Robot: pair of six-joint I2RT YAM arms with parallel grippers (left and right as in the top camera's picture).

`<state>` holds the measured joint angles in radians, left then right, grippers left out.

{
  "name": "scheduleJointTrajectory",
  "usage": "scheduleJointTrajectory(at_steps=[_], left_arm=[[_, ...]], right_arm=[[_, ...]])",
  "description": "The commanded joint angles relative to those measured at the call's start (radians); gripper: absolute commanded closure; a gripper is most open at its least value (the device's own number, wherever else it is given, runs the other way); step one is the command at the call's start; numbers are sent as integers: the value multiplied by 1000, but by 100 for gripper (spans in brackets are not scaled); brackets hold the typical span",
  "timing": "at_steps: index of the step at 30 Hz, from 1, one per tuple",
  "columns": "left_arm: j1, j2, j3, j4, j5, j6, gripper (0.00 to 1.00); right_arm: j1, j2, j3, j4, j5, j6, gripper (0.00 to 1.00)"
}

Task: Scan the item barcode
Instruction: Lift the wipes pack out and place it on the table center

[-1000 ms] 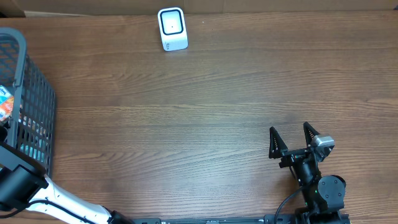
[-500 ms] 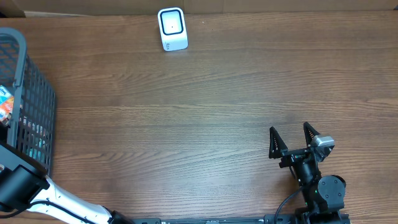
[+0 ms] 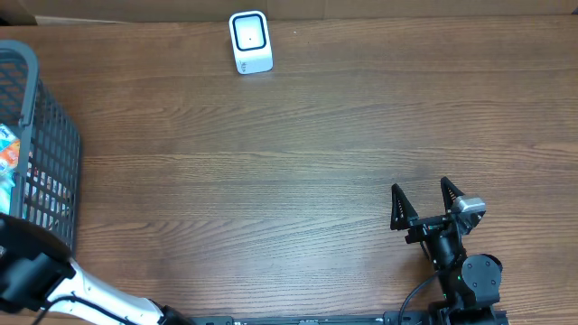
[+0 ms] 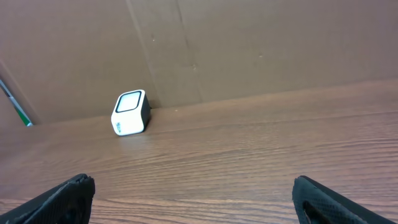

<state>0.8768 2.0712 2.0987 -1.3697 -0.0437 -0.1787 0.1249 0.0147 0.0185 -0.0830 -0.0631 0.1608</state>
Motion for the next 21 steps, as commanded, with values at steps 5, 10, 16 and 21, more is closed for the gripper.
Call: scheduleJointTrajectory(at_steps=[5, 10, 16, 21], left_arm=[[-63, -242, 170, -1, 120, -32, 96], [-132, -394, 196, 10, 166, -32, 96], [-315, -541, 196, -23, 171, -25, 96], [-530, -565, 191, -111, 172, -20, 96]], right_arm=[[5, -12, -10, 4, -2, -2, 0], [5, -12, -10, 4, -2, -2, 0], [5, -12, -10, 4, -2, -2, 0], [5, -12, -10, 4, -2, -2, 0]])
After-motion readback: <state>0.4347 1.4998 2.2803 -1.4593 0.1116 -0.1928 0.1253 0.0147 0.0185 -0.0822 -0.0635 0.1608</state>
